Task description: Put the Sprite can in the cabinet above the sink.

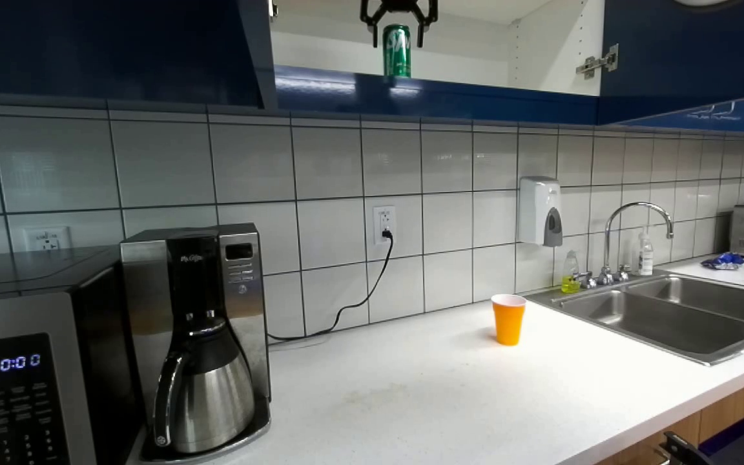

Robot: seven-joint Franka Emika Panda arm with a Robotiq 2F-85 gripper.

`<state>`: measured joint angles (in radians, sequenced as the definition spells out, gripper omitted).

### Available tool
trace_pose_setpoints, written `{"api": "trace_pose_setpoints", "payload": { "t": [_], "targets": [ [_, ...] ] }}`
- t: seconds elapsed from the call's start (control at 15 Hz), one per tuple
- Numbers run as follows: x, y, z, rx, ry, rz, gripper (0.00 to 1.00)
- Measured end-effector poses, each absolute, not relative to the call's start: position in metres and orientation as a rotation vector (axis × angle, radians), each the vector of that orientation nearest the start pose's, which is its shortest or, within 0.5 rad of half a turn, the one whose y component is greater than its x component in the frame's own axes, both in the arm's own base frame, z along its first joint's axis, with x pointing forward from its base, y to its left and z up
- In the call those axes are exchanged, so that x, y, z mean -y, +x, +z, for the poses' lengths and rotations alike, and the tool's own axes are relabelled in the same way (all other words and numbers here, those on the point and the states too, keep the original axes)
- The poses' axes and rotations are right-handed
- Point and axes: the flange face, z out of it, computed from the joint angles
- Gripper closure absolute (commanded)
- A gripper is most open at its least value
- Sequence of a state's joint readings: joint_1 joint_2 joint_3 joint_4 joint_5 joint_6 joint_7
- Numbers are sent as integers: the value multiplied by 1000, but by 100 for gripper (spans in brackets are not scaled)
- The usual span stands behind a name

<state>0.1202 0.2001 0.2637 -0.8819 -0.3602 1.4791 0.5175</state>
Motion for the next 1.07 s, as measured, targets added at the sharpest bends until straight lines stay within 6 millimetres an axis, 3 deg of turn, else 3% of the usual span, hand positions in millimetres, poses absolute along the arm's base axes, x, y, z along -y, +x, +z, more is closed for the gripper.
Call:
{"api": "trace_pose_setpoints", "payload": {
  "t": [1.07],
  "targets": [
    [-150,511,851,-382,-3086,-843,0]
  ]
}}
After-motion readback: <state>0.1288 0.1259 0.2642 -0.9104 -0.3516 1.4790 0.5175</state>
